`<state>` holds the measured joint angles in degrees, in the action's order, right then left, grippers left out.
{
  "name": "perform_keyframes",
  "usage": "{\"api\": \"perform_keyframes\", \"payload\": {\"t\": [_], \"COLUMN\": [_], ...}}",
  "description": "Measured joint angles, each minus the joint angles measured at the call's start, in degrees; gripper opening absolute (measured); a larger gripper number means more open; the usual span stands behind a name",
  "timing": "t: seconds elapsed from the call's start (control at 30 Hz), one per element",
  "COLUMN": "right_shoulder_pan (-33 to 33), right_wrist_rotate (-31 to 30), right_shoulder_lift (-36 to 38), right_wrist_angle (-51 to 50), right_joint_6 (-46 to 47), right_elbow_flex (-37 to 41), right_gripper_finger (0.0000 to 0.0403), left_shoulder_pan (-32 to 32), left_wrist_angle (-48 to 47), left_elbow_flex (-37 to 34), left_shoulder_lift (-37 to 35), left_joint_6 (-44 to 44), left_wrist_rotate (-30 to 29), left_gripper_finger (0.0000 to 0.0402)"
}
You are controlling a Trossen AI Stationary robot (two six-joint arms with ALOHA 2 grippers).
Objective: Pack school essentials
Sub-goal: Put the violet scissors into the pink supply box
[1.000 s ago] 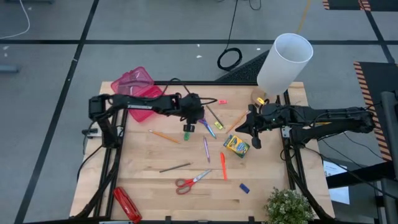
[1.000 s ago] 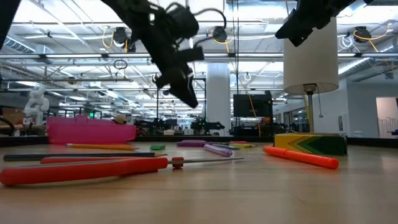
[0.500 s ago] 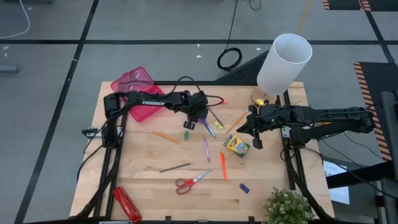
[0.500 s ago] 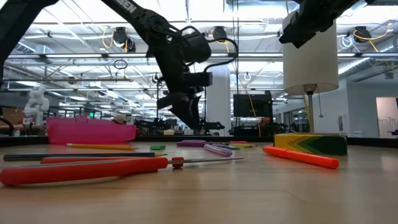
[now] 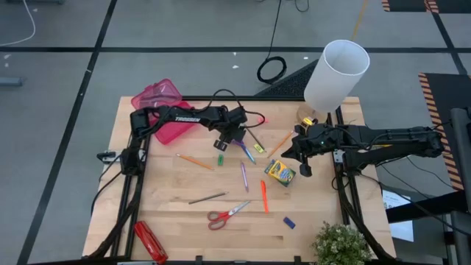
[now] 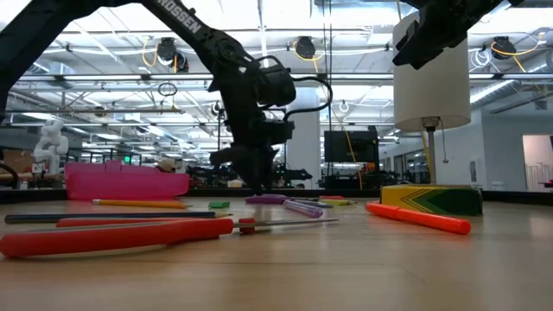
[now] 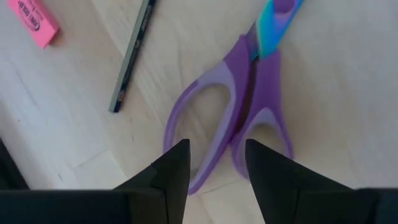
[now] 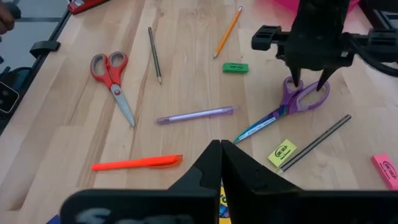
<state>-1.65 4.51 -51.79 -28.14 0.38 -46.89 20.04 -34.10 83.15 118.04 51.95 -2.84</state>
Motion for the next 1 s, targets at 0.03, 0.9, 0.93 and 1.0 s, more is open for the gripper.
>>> {"api": "perform_keyframes", "payload": {"t": [0.03,0.9,0.93,1.0], "right_shoulder_pan": [0.0,0.0,0.0,0.0], "right_wrist_rotate": [0.0,0.0,0.0,0.0], "right_shoulder_lift": [0.0,0.0,0.0,0.0], "right_wrist_angle": [0.0,0.0,0.0,0.0], "right_joint_6": [0.0,0.0,0.0,0.0], "right_elbow_flex": [0.0,0.0,0.0,0.0], "right_gripper_finger": [0.0000,0.0000,0.0000,0.0000], "left_shoulder_pan": [0.2,1.3,1.3,1.3], "left_wrist_angle": [0.0,0.9,0.9,0.9], "left_elbow_flex": [0.0,-0.1,-0.1,-0.1], "left_shoulder_lift": [0.0,1.4,1.4,1.4], "left_joint_6": [0.2,0.1,0.0,-0.4], "left_wrist_rotate": [0.1,0.3,0.3,0.2], "left_gripper_finger": [0.0159,0.0090,0.0090,0.0089]}}
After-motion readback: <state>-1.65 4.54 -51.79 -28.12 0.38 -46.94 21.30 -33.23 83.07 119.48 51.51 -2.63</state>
